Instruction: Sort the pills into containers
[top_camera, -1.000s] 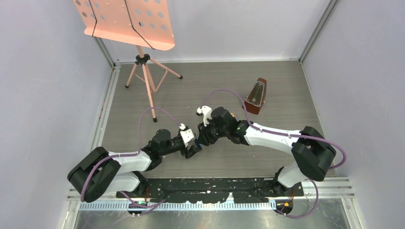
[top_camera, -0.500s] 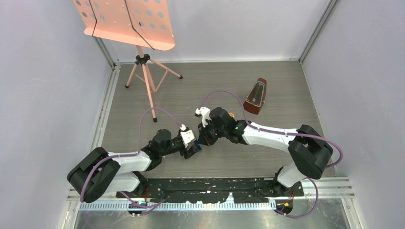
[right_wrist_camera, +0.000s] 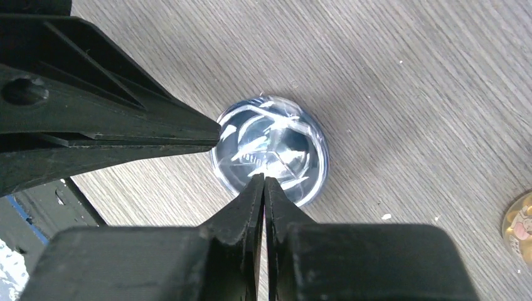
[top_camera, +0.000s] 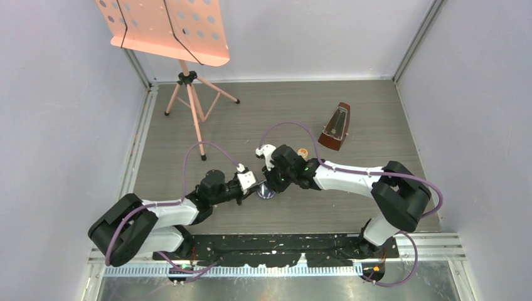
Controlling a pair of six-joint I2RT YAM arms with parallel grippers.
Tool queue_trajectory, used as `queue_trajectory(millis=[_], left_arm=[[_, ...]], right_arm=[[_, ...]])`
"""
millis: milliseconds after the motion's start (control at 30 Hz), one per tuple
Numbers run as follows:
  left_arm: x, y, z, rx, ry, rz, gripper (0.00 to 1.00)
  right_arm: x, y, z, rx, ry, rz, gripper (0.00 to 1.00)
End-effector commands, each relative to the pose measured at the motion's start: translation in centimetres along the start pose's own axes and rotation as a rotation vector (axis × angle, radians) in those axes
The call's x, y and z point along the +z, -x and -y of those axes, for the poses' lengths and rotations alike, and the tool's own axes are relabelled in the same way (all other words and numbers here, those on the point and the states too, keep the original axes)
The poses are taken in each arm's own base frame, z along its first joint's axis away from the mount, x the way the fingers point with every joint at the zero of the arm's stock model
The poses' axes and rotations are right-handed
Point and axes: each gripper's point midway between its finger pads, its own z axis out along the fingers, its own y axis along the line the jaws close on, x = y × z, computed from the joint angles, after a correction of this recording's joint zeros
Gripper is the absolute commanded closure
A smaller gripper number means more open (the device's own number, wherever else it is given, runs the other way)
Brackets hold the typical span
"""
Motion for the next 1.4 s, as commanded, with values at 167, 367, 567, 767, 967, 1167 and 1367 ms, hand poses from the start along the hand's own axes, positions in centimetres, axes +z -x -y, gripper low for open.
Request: queue_trajectory(millis=[167,367,567,767,967,1167,1367], left_arm=[[-0.8,2.3,-2.4,0.018,0.142,0.078,0.89],[-2.9,3.4,-5.2,-0.071,0.352,0.139,0.76],[-5.9,3.5,-8.9,-0.214,0.626,0.12,0.62],[-8.5,5.6,-11.2,-0.338,0.799,0.223,0.4],[-10.8,7.2,-12.7,-0.394,0.917,0.258,0.01],[-10.9,6.3,-12.0,-0.394,0.887,0.216,0.02],[-10.8,4.7,-10.8,-0.495,0.865,0.207,0.09]], right_arm=[[-1.3,3.9,0.0,0.008,-0.038,0.128,0.44],[-1.1,4.2,0.2,0.004,-0.049,0.118,0.31],[-1.3,4.6,1.3,0.139,-0.081,0.106,0.29],[-1.7,4.8,2.9,0.197,-0.167,0.013,0.24],[-2.0,4.5,3.5,0.204,-0.31,-0.049,0.08],[-0.7,3.4,1.2,0.188,-0.253,-0.116,0.07],[0.7,2.8,0.0,0.158,-0.176,-0.131,0.35]])
